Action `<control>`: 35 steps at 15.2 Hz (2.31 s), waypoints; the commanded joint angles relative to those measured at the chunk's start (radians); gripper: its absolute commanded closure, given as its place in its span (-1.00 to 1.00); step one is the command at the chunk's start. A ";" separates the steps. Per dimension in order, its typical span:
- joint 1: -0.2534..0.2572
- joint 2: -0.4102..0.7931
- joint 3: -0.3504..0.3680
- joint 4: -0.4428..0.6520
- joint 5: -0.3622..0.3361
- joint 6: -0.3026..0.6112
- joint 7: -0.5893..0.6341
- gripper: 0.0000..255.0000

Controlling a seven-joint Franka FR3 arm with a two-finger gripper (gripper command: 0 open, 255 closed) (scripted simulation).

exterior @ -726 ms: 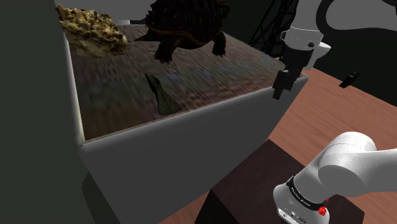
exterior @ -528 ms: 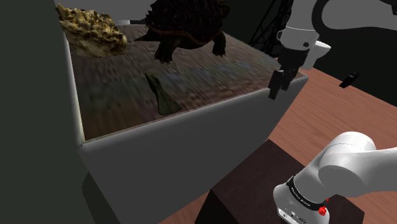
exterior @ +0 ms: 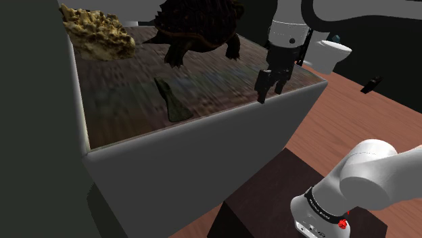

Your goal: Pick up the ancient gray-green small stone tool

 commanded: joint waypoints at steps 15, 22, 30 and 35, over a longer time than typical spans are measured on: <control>0.041 0.528 0.254 0.519 -0.032 0.047 0.411 -1.00; 0.138 0.845 0.315 0.899 -0.170 -0.032 0.597 -1.00; 0.151 0.878 0.313 0.863 -0.185 0.036 0.617 -1.00; 0.148 0.874 0.313 0.838 -0.183 0.057 0.615 1.00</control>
